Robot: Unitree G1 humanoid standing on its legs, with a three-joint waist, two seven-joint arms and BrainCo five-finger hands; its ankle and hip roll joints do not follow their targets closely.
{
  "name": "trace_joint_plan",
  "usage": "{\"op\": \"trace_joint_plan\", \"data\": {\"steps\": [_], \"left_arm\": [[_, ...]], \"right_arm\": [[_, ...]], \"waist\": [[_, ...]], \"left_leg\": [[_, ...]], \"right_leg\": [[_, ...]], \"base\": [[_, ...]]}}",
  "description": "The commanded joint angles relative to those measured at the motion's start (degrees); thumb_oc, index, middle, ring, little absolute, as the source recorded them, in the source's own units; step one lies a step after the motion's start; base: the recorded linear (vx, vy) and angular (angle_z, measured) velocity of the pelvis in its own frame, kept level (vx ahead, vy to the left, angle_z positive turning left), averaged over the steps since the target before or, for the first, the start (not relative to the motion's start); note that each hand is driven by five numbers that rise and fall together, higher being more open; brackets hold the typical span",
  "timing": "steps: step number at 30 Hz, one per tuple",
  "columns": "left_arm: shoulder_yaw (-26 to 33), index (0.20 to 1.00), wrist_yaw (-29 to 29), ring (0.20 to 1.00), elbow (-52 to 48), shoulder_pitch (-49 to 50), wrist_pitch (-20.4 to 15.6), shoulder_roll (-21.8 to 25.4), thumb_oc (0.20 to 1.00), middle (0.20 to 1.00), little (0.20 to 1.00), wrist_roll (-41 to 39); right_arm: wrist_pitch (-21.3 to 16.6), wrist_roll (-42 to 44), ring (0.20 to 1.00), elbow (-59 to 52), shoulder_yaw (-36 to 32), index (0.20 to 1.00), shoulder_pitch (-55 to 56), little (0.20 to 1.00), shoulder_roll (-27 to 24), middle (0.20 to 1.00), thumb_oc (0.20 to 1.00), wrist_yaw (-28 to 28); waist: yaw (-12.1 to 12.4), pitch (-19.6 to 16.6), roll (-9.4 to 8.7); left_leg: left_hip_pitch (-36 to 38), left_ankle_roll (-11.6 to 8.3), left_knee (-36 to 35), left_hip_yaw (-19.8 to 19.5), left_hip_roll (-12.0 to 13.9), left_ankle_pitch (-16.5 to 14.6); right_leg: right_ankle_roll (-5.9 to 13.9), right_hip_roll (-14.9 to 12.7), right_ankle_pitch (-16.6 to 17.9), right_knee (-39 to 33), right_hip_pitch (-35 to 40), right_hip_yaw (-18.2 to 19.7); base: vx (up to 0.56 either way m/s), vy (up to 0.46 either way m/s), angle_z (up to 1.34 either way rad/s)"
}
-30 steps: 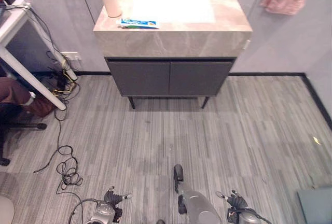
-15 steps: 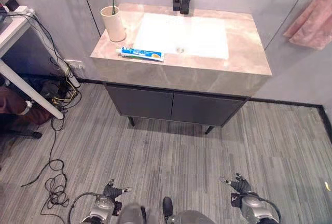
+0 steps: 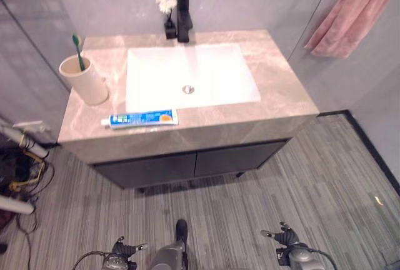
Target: Put brush and paste in cup on sink, flatten towel.
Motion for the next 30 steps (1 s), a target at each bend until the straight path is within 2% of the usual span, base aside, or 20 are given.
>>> {"op": "trace_joint_plan", "data": {"steps": [1, 2, 3, 4, 6, 7, 8, 10, 11, 13, 15, 18, 25, 26, 27, 28, 29, 30], "left_arm": [[-1.8, 1.0, 1.7, 1.0, -2.1, -0.8, -0.3, 2.0, 1.0, 1.0, 1.0, 3.4], [-2.8, 1.0, 1.8, 1.0, -3.9, -1.1, -0.4, 2.8, 1.0, 1.0, 1.0, 4.0], [-4.2, 1.0, 1.9, 1.0, -4.9, -1.1, -0.6, 3.4, 1.0, 1.0, 1.0, 5.3], [-4.2, 1.0, 1.9, 1.0, -4.9, -1.2, -0.5, 3.4, 1.0, 1.0, 1.0, 5.3], [-5.1, 1.0, 1.5, 1.0, -5.1, -1.2, -0.8, 3.8, 1.0, 1.0, 1.0, 7.0], [-6.0, 1.0, 1.5, 1.0, -4.7, -1.3, -1.1, 4.0, 1.0, 1.0, 1.0, 8.8], [-6.5, 1.0, 1.2, 1.0, -5.1, -1.3, -1.0, 4.2, 1.0, 1.0, 1.0, 9.9], [-7.2, 1.0, 1.0, 1.0, -3.8, -1.6, -0.4, 5.0, 1.0, 1.0, 1.0, 12.9], [-7.3, 1.0, 1.1, 1.0, -4.4, -1.3, -1.2, 5.2, 1.0, 1.0, 1.0, 13.3], [-7.1, 1.0, 1.6, 1.0, -4.7, -0.8, -1.5, 5.4, 1.0, 1.0, 1.0, 14.0], [-5.9, 1.0, 1.8, 1.0, -7.2, 2.1, -2.5, 6.4, 1.0, 1.0, 1.0, 13.7], [-5.7, 1.0, 1.9, 1.0, -10.1, 5.0, -3.7, 7.7, 1.0, 1.0, 1.0, 13.5], [-7.6, 1.0, 2.8, 1.0, -15.8, 8.2, -5.1, 11.1, 1.0, 1.0, 1.0, 17.3], [-9.3, 1.0, 2.6, 1.0, -20.2, 9.2, -5.5, 13.6, 1.0, 1.0, 1.0, 20.2], [-10.2, 1.0, 2.0, 1.0, -25.4, 10.3, -6.1, 16.7, 1.0, 1.0, 1.0, 22.0], [-10.5, 1.0, 0.2, 1.0, -33.2, 12.0, -7.2, 21.7, 1.0, 1.0, 1.0, 23.3], [-9.5, 1.0, -0.7, 1.0, -39.1, 13.6, -8.3, 25.2, 1.0, 1.0, 1.0, 22.4], [-7.9, 1.0, -1.8, 1.0, -45.0, 15.4, -9.1, 29.3, 1.0, 1.0, 1.0, 20.7]], "right_arm": [[-0.3, -1.7, 1.0, -4.5, 0.2, 1.0, -1.6, 1.0, -3.2, 1.0, 1.0, 0.1], [-0.4, -2.2, 1.0, -5.7, 0.4, 1.0, -2.0, 1.0, -3.5, 1.0, 1.0, 0.0], [-0.5, -2.4, 1.0, -6.2, 0.5, 1.0, -2.4, 1.0, -3.4, 1.0, 1.0, -0.2], [-0.5, -2.4, 1.0, -6.2, 0.5, 1.0, -2.4, 1.0, -3.4, 1.0, 1.0, -0.2], [-0.6, -2.7, 1.0, -6.3, 0.8, 1.0, -2.6, 1.0, -3.4, 1.0, 1.0, -0.4], [-0.6, -2.9, 1.0, -5.5, 1.1, 1.0, -3.2, 1.0, -3.6, 1.0, 1.0, -0.2], [-0.6, -3.0, 1.0, -5.4, 1.3, 1.0, -3.4, 1.0, -3.8, 1.0, 1.0, -0.2], [-0.5, -4.0, 1.0, -3.9, 2.0, 1.0, -3.6, 1.0, -4.5, 1.0, 1.0, 0.1], [-0.6, -4.4, 1.0, -3.7, 2.0, 1.0, -3.6, 1.0, -4.6, 1.0, 1.0, -0.1], [-0.6, -5.0, 1.0, -2.4, 2.1, 1.0, -4.1, 1.0, -5.0, 1.0, 1.0, -0.3], [-0.4, -7.4, 1.0, -2.6, 2.3, 1.0, -3.9, 1.0, -7.0, 1.0, 1.0, 0.2], [-0.5, -9.3, 1.0, -1.6, 2.5, 1.0, -3.5, 1.0, -8.7, 1.0, 1.0, 0.2], [-0.9, -10.7, 1.0, 1.8, 2.2, 1.0, -4.1, 1.0, -10.5, 1.0, 1.0, -0.5], [-0.6, -11.6, 1.0, 4.4, 1.8, 1.0, -5.2, 1.0, -11.7, 1.0, 1.0, -1.0], [-0.2, -12.4, 1.0, 6.0, 1.3, 1.0, -5.5, 1.0, -12.4, 1.0, 1.0, -1.4], [0.3, -12.1, 1.0, 8.6, -0.8, 1.0, -5.5, 1.0, -13.4, 1.0, 1.0, -1.6], [1.5, -11.2, 1.0, 11.8, -3.8, 1.0, -4.7, 1.0, -13.8, 1.0, 1.0, -2.1], [2.2, -10.6, 1.0, 14.0, -6.1, 1.0, -4.0, 1.0, -14.1, 1.0, 1.0, -2.1]], "waist": [[1.4, 1.6, 1.73], [0.4, 3.5, 3.05], [-0.5, 5.3, 3.99], [-0.4, 5.2, 4.1], [-0.7, 5.4, 4.92], [-1.3, 5.8, 5.19], [-1.4, 5.8, 5.04], [-2.0, 6.2, 4.38], [-1.7, 6.1, 4.25], [-1.3, 5.9, 4.09], [-0.6, 5.2, 4.56], [0.0, 5.3, 5.19], [0.5, 6.2, 6.67], [0.9, 6.6, 7.23], [1.0, 6.6, 7.38], [0.5, 6.7, 7.33], [0.7, 6.7, 7.66], [0.7, 6.2, 8.6]], "left_leg": [[-4.3, -3.61, 2.7, -0.1, 1.6, 2.0], [-2.0, -3.07, 1.7, 0.1, 2.4, 1.6], [0.9, -2.5, 0.3, 0.3, 2.6, 0.6], [0.7, -2.53, 0.3, 0.3, 2.8, 0.7], [2.6, -2.83, -0.7, 0.6, 3.1, 0.1], [4.5, -3.3, -1.6, 0.2, 3.0, -0.5], [4.7, -3.54, -1.2, 0.0, 2.8, -0.9], [5.4, -3.97, -0.2, -0.9, 2.1, -2.3], [5.5, -4.02, 0.3, -0.9, 2.2, -2.5], [5.6, -4.27, -0.2, -1.4, 2.0, -2.3], [5.9, -4.99, -1.3, -2.0, 2.2, -1.6], [5.5, -5.78, -1.9, -3.6, 2.5, -0.8], [1.7, -7.04, 0.0, -5.3, 1.9, 0.1], [-0.2, -7.45, 1.8, -5.1, 1.5, -0.3], [-0.6, -7.56, 2.5, -4.1, 1.9, -0.8], [-1.4, -8.19, 3.5, 0.8, 5.3, -0.3], [-1.2, -9.28, 2.6, 2.1, 9.5, 1.8], [0.9, -10.29, -0.1, -0.4, 10.7, 2.5]], "right_leg": [[4.9, -1.9, 19.4, 2.1, -4.9, -2.2], [5.82, -1.0, 22.7, 9.8, -10.7, -5.4], [5.11, -1.9, 20.6, 13.2, -14.9, -11.0], [5.09, -1.8, 20.8, 13.1, -15.0, -11.0], [3.58, -2.8, 16.3, 8.1, -17.8, -15.1], [2.72, -3.1, 13.3, 1.4, -18.6, -16.9], [2.63, -3.3, 13.2, -1.5, -18.0, -16.9], [2.47, -2.9, 14.1, -8.4, -17.6, -14.1], [2.9, -3.3, 14.3, -8.5, -17.0, -14.5], [2.11, -3.1, 14.7, -10.4, -16.0, -14.1], [1.32, -3.3, 15.0, -13.5, -14.1, -15.7], [0.58, -3.2, 15.0, -15.2, -13.3, -16.8], [0.38, -4.2, 15.3, -16.6, -14.0, -19.2], [0.32, -5.0, 15.3, -16.0, -15.3, -20.3], [0.35, -5.3, 15.5, -15.9, -15.6, -21.0], [0.92, -7.0, 15.6, -15.9, -16.0, -23.0], [1.47, -8.5, 15.5, -15.7, -16.0, -24.6], [1.99, -9.0, 15.2, -15.6, -16.0, -25.2]], "base": [[0.21, 0.226, -0.37], [0.23, 0.328, -0.28], [0.16, 0.271, -0.09], [0.15, 0.211, -0.05], [0.18, 0.079, -0.06], [0.21, 0.008, -0.2], [0.21, -0.03, -0.18], [0.17, -0.059, 0.1], [0.13, -0.085, 0.26], [0.08, -0.104, 0.5], [0.11, -0.144, 0.44], [0.05, -0.155, 0.19], [0.0, -0.087, 0.28], [-0.07, -0.069, 0.45], [-0.1, -0.021, 0.91], [-0.08, 0.05, 1.4], [-0.05, 0.151, 1.49], [0.03, 0.188, 1.26]]}}
